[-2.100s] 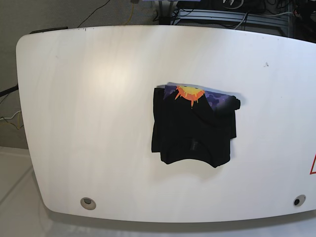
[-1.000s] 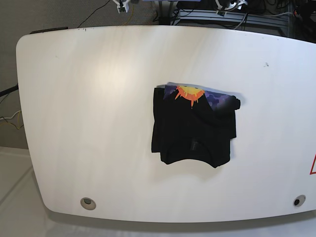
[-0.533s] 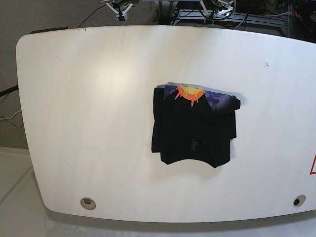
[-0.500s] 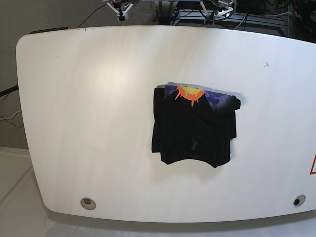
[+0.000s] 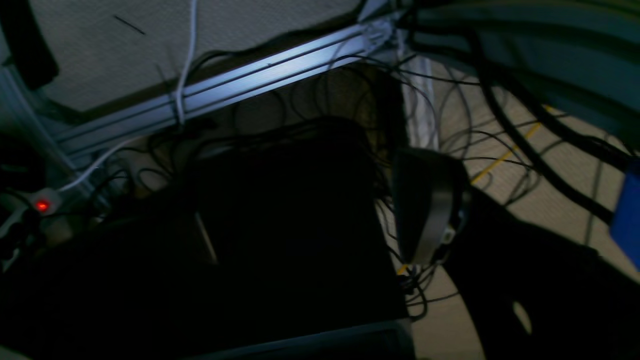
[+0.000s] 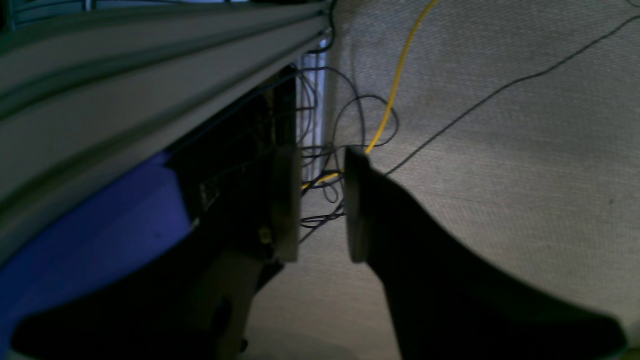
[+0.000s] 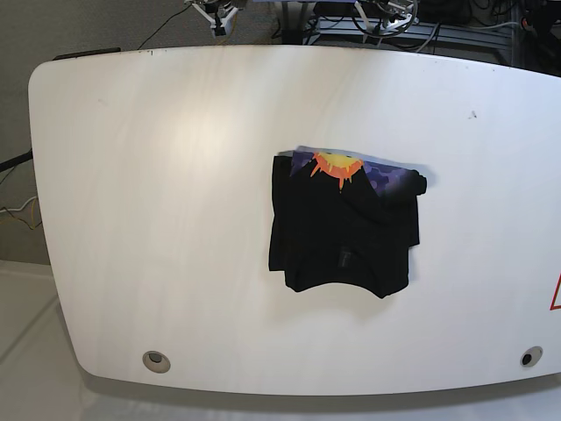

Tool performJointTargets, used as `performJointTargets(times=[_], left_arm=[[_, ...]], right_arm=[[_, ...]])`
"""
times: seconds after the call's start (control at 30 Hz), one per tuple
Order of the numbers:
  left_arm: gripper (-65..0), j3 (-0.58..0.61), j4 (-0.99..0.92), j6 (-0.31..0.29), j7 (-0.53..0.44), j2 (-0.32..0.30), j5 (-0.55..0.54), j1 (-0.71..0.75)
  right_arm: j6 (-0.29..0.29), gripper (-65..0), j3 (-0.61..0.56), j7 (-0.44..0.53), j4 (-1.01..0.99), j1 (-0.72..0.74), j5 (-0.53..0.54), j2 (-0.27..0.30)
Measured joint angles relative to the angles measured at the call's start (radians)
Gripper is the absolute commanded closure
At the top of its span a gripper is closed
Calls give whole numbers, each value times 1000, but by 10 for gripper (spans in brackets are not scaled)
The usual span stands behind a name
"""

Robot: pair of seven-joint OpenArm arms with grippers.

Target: Fold the T-shirt properly

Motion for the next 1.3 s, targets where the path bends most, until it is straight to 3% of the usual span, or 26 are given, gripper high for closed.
performJointTargets(times=[1.3], left_arm=[[-439,0,0,0,54,-2,0,-41]], right_arm=[[2,-149,0,0,2,3,4,-2]])
